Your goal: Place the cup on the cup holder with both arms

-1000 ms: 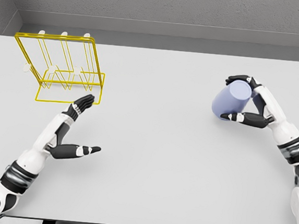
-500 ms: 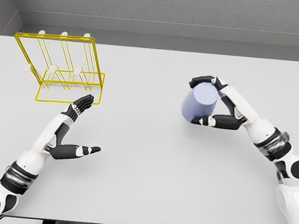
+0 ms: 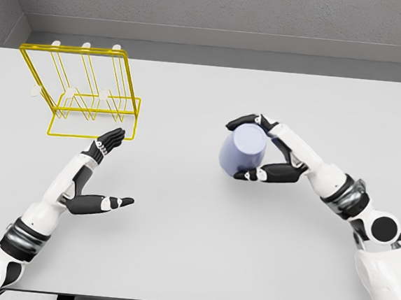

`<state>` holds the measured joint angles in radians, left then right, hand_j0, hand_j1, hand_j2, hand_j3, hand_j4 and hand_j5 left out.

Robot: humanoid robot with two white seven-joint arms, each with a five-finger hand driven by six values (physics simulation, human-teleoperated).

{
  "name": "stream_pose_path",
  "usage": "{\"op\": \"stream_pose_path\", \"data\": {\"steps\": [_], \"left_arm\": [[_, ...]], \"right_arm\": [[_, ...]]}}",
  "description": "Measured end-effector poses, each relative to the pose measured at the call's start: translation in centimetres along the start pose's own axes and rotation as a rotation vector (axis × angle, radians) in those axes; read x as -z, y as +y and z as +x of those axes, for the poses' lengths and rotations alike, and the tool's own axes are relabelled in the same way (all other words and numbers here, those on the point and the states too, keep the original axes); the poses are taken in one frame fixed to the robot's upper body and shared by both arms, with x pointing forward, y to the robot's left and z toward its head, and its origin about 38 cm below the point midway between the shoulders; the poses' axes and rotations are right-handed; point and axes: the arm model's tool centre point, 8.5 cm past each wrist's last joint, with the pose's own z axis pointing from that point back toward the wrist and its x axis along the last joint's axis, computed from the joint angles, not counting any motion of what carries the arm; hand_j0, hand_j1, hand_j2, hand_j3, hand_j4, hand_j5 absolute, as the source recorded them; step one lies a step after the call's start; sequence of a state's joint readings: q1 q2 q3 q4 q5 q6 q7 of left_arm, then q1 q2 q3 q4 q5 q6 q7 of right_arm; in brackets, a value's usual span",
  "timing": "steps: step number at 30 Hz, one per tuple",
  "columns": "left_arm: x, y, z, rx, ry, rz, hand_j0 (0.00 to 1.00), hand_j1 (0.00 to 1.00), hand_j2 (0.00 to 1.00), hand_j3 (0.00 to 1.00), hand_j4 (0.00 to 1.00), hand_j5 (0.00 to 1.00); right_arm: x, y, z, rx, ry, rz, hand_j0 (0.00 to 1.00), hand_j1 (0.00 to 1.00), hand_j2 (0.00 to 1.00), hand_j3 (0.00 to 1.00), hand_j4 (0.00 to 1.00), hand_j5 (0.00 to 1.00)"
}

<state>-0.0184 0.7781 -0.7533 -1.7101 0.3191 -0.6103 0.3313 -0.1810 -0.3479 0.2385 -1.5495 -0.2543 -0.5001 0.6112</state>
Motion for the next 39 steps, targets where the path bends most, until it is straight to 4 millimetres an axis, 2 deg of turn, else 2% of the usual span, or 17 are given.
{"op": "stream_pose_path", "data": {"steps": [18, 28, 33, 39], "left_arm": [[-0.4, -0.2, -0.4, -0.029, 0.018, 0.019, 1.00, 1.00, 1.00, 1.00, 1.00, 1.00], [-1.3, -0.6, -0.7, -0.030, 0.039, 0.006, 1.00, 1.00, 1.00, 1.00, 1.00, 1.00], [-1.0, -0.3, -0.5, -0.030, 0.029, 0.022, 1.00, 1.00, 1.00, 1.00, 1.00, 1.00], [-0.7, 0.3, -0.3, -0.016, 0.019, 0.035, 1.00, 1.00, 1.00, 1.00, 1.00, 1.00]], "right_arm": [[1.7, 4.0, -0.9, 0.079, 0.003, 0.093, 0.61, 0.61, 0.61, 0.61, 0.61, 0.61], [2.5, 5.9, -1.5, 0.126, 0.008, 0.124, 0.61, 0.61, 0.61, 0.61, 0.61, 0.61], [2.8, 6.4, -1.6, 0.137, 0.007, 0.133, 0.61, 0.61, 0.61, 0.61, 0.61, 0.61], [2.3, 6.9, -2.8, 0.158, 0.043, 0.132, 0.61, 0.61, 0.61, 0.61, 0.61, 0.61]]}}
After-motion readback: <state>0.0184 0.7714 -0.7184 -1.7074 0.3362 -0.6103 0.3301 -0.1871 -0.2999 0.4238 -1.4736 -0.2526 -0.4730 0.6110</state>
